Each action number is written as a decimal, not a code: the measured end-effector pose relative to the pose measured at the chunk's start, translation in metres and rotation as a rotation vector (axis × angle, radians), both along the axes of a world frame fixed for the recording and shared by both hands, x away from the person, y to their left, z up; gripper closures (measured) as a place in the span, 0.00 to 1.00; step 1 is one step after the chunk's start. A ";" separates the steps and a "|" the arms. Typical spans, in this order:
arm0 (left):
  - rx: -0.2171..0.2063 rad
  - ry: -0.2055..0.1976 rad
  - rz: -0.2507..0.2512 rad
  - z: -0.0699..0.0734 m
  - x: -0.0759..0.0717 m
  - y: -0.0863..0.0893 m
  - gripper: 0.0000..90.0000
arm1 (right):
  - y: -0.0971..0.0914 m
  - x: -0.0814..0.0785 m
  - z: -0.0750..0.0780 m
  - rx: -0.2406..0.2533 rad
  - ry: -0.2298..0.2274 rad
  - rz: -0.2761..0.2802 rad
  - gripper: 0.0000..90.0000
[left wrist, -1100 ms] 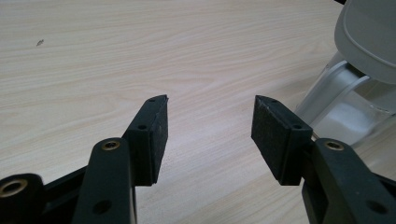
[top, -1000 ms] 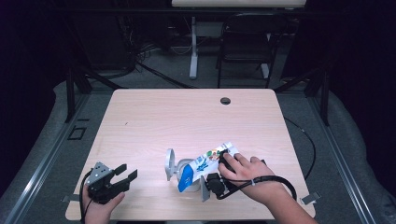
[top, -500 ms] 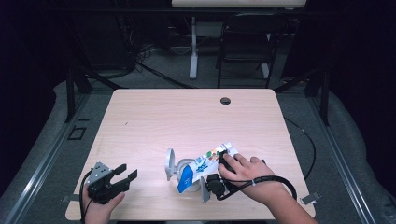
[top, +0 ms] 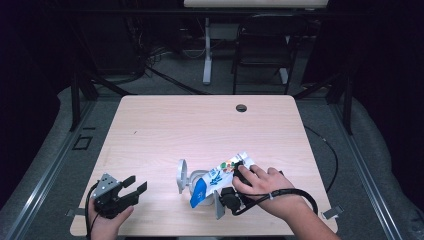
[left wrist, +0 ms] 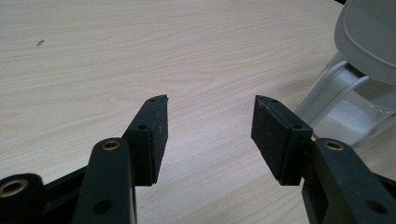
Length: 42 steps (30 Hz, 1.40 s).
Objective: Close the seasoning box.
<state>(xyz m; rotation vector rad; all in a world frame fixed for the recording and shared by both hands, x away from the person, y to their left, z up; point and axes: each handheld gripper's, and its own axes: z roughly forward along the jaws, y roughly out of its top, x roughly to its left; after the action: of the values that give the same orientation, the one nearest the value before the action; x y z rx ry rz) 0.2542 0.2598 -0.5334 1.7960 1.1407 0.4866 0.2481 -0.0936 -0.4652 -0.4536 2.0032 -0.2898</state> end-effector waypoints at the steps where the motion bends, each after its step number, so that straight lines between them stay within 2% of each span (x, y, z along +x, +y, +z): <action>1: -0.001 0.000 0.000 0.000 0.000 0.000 0.52 | 0.000 0.000 0.000 0.001 0.000 0.000 0.88; 16: 0.000 0.000 0.000 0.000 0.000 0.000 0.52 | 0.000 0.000 0.000 0.011 0.003 0.007 0.89; 24: 0.000 0.002 0.001 0.001 0.000 0.000 0.52 | 0.001 -0.001 0.001 -0.005 -0.005 0.004 0.90; 42: 0.001 0.008 0.001 0.001 0.000 0.001 0.52 | 0.002 -0.002 0.001 -0.005 0.000 0.013 0.92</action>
<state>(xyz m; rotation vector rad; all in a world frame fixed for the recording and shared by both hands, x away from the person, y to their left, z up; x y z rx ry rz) 0.2542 0.2611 -0.5328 1.8003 1.1470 0.4807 0.2456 -0.0915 -0.4638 -0.4701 1.9993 -0.2867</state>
